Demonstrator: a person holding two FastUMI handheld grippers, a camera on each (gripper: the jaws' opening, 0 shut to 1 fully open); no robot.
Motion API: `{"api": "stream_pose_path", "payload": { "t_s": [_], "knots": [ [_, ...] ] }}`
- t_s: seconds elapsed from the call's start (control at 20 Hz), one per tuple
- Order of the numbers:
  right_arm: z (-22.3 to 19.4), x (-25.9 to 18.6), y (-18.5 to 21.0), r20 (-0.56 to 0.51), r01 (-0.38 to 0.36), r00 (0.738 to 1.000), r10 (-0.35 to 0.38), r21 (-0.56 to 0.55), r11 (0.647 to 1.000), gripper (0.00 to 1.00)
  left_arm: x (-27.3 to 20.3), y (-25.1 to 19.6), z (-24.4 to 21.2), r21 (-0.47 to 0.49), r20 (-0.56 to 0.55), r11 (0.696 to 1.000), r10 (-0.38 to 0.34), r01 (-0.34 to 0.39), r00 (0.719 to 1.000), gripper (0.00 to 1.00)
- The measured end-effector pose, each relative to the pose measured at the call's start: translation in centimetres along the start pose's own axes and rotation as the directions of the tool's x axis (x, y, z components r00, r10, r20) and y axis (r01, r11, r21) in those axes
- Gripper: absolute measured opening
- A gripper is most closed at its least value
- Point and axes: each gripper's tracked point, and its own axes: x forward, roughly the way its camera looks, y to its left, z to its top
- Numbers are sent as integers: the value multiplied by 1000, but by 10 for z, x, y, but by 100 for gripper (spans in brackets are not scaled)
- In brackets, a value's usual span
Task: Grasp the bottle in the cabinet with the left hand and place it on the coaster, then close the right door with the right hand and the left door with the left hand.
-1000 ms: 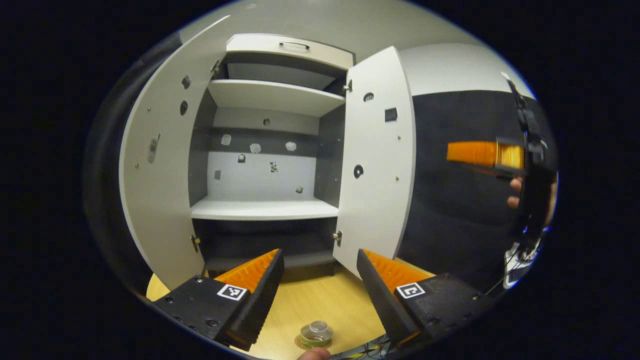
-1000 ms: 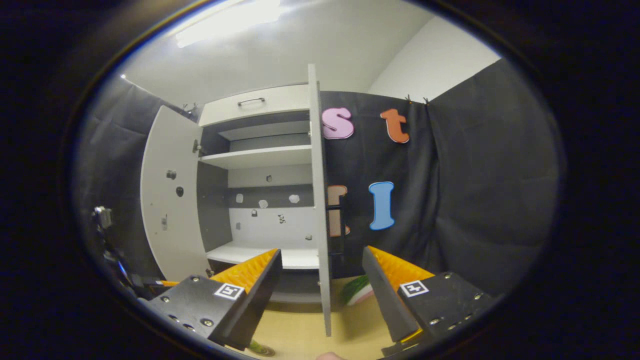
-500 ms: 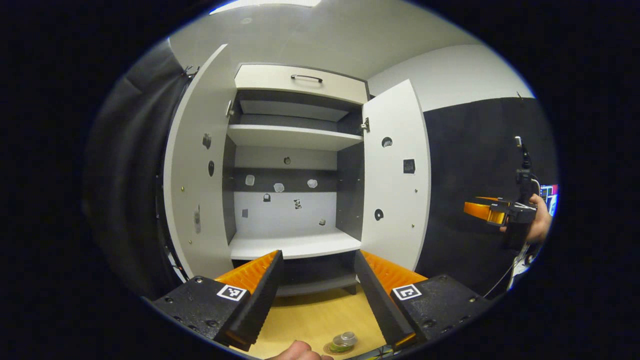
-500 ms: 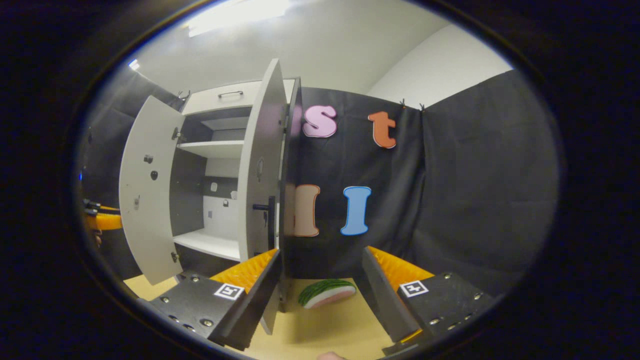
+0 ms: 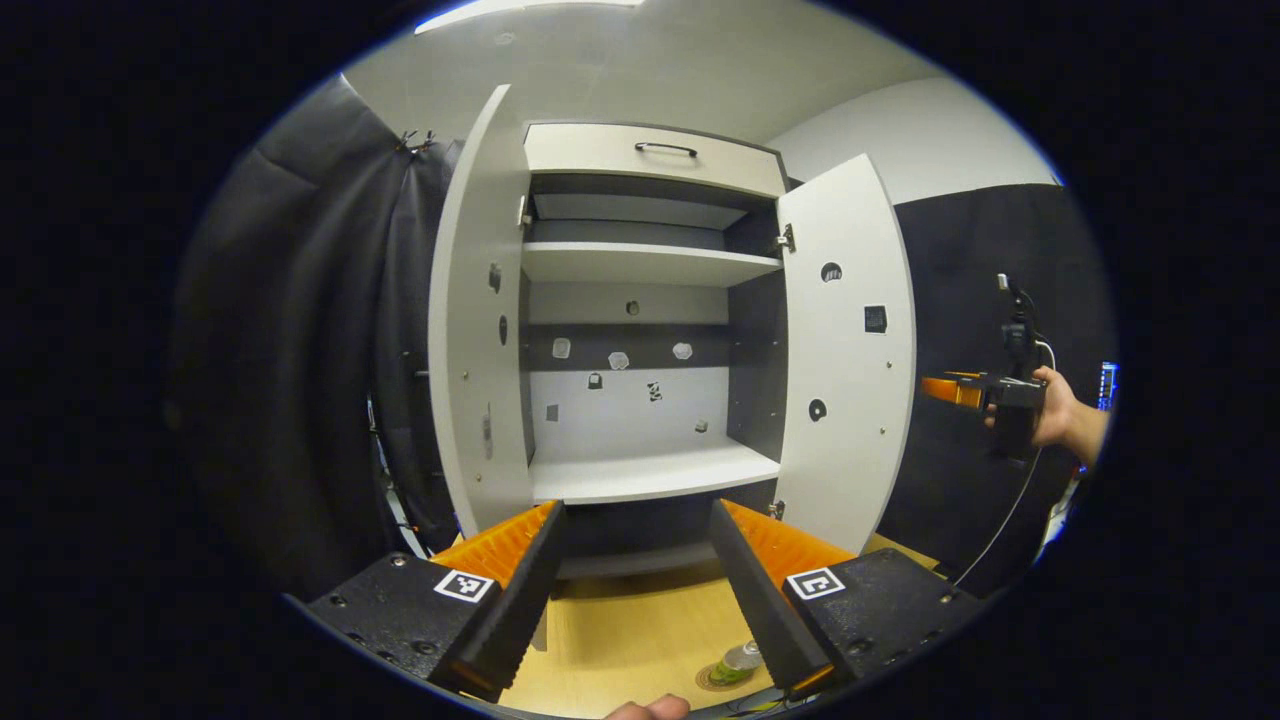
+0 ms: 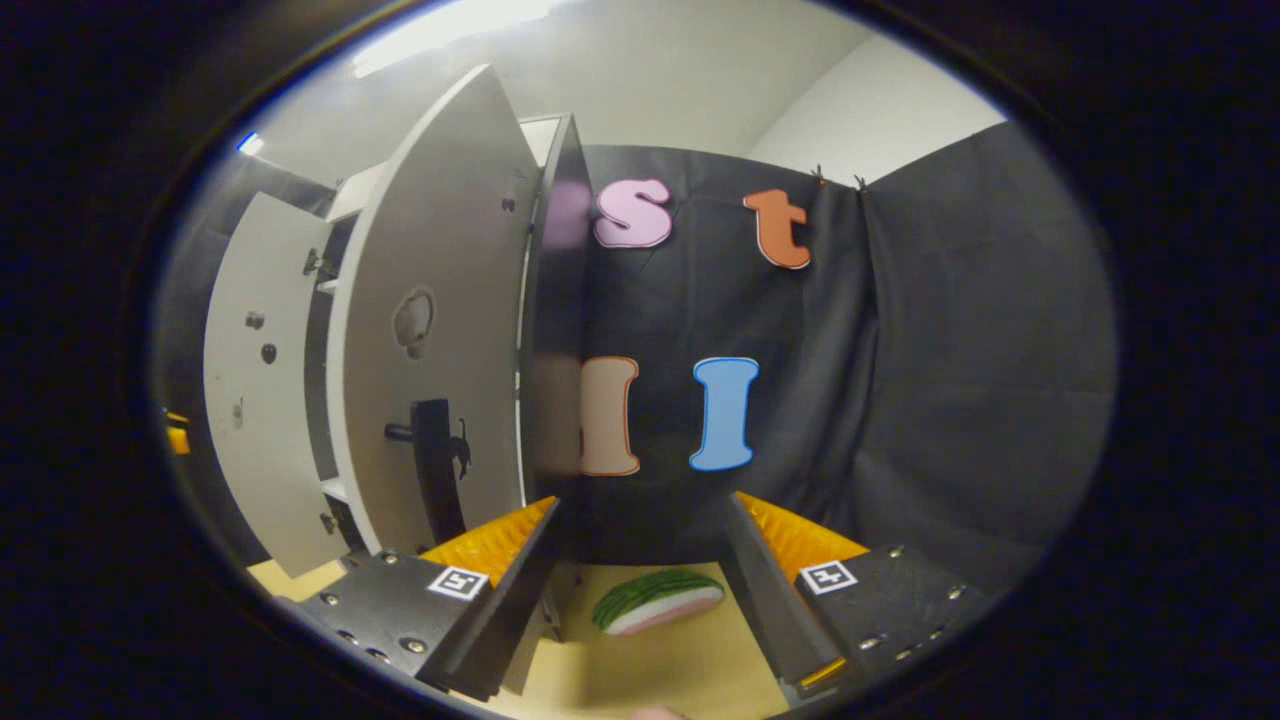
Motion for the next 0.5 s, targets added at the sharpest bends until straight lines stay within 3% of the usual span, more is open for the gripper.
{"api": "stream_pose_path", "payload": {
  "t_s": [0.3,0.35,0.5],
  "knots": [
    [-4,19,48,-26,-90,996,88,-53,995,98,-1,33,6,-44,19,997,57,-56,998,91],
    [4,12,54,-9,-91,996,90,-63,994,86,0,36,9,-39,24,997,60,-59,998,91],
    [-6,13,64,-24,-70,997,69,-28,997,84,0,48,23,-18,55,996,86,-86,995,91]
  ]
}}
